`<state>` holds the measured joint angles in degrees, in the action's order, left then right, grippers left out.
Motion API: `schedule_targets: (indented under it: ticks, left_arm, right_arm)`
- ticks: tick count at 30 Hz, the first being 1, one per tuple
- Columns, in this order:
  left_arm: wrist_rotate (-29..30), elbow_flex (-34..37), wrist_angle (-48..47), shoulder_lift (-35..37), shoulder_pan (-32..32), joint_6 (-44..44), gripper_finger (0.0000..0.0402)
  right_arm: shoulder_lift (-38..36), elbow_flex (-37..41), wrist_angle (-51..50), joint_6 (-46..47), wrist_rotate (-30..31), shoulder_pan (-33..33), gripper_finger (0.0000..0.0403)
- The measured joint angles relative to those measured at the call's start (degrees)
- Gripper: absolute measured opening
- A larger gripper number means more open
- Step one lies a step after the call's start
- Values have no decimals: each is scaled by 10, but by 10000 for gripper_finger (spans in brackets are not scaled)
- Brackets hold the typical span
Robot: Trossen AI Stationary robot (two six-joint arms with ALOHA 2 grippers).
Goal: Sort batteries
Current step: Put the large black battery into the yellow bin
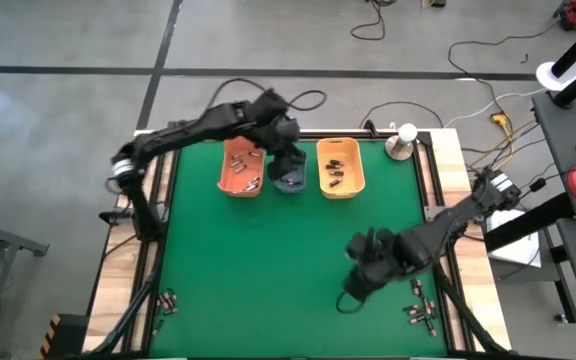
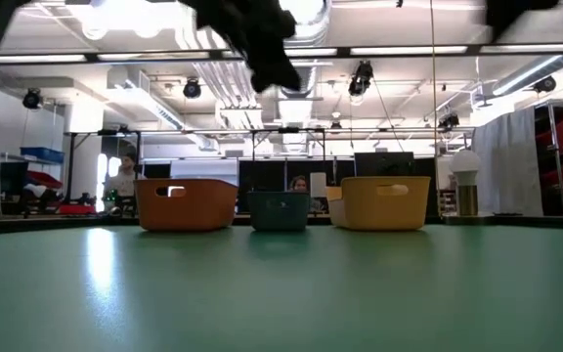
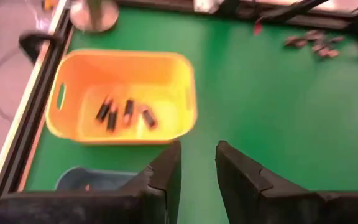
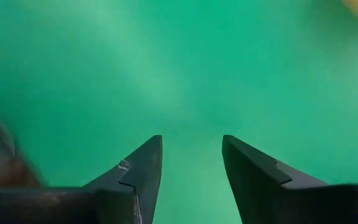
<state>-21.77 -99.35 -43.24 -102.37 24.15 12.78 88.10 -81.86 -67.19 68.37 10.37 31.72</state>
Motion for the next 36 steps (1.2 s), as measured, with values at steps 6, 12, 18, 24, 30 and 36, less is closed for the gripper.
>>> schedule_targets:
  ticks: [6,12,18,24,30,36]
  left_arm:
    - [0,143,91,153,-53,-38,80]
    - [38,320,235,280,-118,-118,80]
    - [141,455,321,387,-194,-212,80]
    - [177,547,348,468,-269,-327,80]
    - [244,601,354,508,-340,-397,80]
    - [249,629,397,493,-368,-418,80]
  right_arm:
    - [10,113,5,55,-167,57,176]
    - [10,186,6,-22,-261,77,209]
    - [9,239,7,-179,-284,78,259]
    - [9,295,7,-227,-278,92,313]
    - [-10,313,37,-231,-232,132,348]
    - [-31,323,95,-212,-232,165,362]
